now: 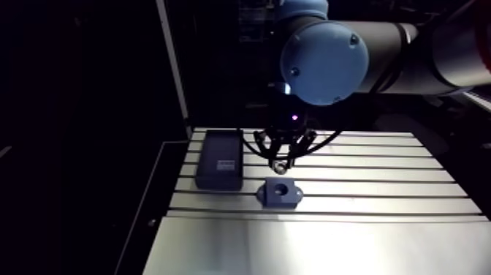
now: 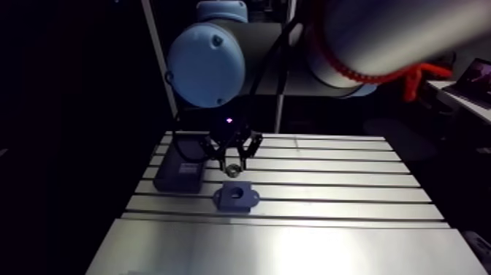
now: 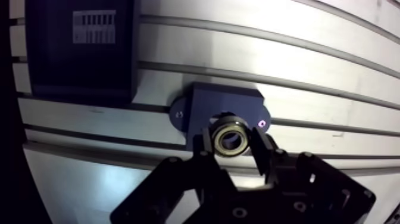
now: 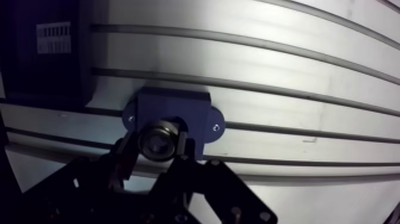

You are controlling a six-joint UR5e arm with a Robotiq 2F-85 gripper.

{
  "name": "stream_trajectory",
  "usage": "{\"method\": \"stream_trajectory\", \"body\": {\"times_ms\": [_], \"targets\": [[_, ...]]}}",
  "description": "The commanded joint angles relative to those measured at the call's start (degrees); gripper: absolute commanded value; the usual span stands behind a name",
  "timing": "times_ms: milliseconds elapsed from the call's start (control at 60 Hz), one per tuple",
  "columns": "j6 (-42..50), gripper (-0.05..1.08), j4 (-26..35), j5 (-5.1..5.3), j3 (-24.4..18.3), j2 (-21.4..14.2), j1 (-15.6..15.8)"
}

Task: Pick up the bearing and press it into the housing until flush.

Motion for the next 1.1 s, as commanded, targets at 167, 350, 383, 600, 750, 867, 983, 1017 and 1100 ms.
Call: {"method": "stream_trajectory", "body": {"times_ms": [167, 350, 383, 600, 750, 867, 983, 1017, 1100], "targets": [[-0.1, 0.68, -1.9, 0.02, 1.9, -0.1, -0.2], [-0.2, 0.69, -4.0, 0.02, 2.8, -0.1, -0.4], [-0.2, 0.69, -4.2, -0.05, 3.1, -0.1, -0.4], [-0.3, 0.69, -4.9, -0.07, 3.9, -0.1, -0.5], [-0.3, 0.69, -4.9, -0.07, 4.2, -0.1, -0.5], [-0.4, 0.69, -5.5, 0.01, 4.9, -0.1, -0.7], [-1.6, 0.69, -7.6, -0.07, 5.6, 0.0, -1.2], [-1.8, 0.69, -7.8, 0.01, 5.7, 0.0, -1.4], [-1.8, 0.69, -8.0, -0.05, 5.8, 0.1, -1.6]]}}
